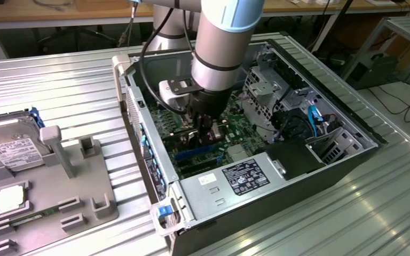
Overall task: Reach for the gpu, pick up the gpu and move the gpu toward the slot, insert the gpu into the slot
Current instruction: 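Insert the gpu into the slot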
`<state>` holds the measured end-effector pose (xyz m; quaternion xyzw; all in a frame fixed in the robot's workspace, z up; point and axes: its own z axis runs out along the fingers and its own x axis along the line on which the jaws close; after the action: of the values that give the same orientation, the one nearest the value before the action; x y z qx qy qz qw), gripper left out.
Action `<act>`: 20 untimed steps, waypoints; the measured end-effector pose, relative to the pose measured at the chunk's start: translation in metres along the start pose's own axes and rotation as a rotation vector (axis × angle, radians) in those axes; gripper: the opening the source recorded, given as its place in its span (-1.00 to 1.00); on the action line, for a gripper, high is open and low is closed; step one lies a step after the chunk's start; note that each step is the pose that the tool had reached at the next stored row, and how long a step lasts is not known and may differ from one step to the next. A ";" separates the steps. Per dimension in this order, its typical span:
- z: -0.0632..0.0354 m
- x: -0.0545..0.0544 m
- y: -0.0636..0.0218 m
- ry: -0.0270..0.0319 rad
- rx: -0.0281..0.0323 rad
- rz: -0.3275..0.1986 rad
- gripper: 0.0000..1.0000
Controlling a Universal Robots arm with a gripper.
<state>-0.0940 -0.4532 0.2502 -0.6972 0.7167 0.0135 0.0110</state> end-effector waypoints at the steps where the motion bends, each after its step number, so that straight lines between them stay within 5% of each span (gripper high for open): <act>1: -0.0001 0.000 -0.0010 0.0002 -0.0001 0.000 -0.44; 13: -0.0002 0.000 -0.0030 0.0003 0.0000 0.000 -0.44; 20: -0.0001 0.011 -0.0017 0.0001 0.0010 -0.004 -0.44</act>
<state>-0.0926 -0.4638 0.2499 -0.6987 0.7152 0.0131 0.0113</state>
